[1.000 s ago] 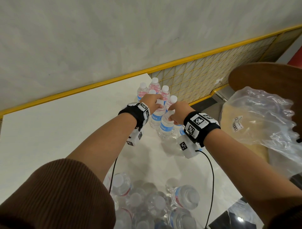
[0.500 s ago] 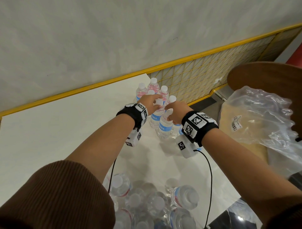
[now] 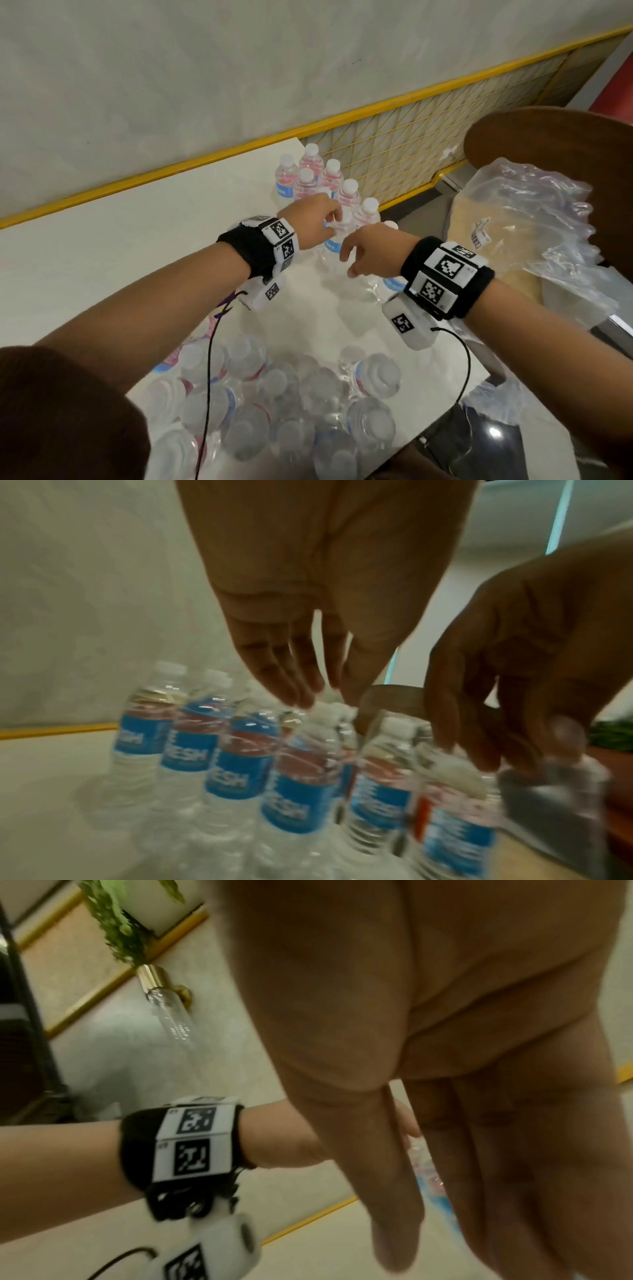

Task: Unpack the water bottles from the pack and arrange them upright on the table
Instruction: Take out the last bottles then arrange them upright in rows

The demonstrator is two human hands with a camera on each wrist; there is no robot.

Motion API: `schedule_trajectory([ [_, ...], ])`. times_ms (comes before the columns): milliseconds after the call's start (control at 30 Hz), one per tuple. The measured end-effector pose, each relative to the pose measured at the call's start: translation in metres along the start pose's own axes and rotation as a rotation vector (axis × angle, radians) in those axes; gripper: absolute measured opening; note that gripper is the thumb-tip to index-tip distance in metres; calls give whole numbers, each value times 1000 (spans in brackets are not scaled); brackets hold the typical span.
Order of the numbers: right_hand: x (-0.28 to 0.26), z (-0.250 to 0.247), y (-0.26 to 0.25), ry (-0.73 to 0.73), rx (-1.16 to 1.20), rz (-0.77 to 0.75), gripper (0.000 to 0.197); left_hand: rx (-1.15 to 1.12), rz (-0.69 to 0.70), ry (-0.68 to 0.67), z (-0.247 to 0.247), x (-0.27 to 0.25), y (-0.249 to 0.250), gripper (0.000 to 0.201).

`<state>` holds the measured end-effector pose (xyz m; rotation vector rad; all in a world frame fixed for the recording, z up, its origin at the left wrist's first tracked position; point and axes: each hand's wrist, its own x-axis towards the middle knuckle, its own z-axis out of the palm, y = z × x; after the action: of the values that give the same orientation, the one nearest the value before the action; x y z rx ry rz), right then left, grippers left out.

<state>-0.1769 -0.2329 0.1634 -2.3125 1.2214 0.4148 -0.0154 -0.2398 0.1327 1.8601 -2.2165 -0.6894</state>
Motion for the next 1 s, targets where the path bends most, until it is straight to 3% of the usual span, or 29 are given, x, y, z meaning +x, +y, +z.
schedule_trajectory([
  [167, -48, 35, -15, -284, -89, -100, 21, 208, 141, -539, 24, -60, 49, 27],
  [300, -72, 51, -20, -364, -185, -124, 25, 257, 133, -772, 44, -89, 69, 39],
  [467, -90, 59, -19, -316, -273, -64, 44, 352, 107, -928, 50, -105, 76, 67],
  [533, -95, 63, -19, -313, -295, -46, 51, 432, 121, -954, 53, -113, 77, 76],
  [633, -99, 70, -18, -290, -292, -26, 49, 498, 140, -906, 59, -119, 74, 71],
  [800, -96, 71, -13, -177, -249, -22, 33, 372, 89, -801, 55, -111, 68, 63],
  [1000, -82, 64, 1, -65, -244, 21, 30, 307, 1, -650, 45, -85, 58, 65],
])
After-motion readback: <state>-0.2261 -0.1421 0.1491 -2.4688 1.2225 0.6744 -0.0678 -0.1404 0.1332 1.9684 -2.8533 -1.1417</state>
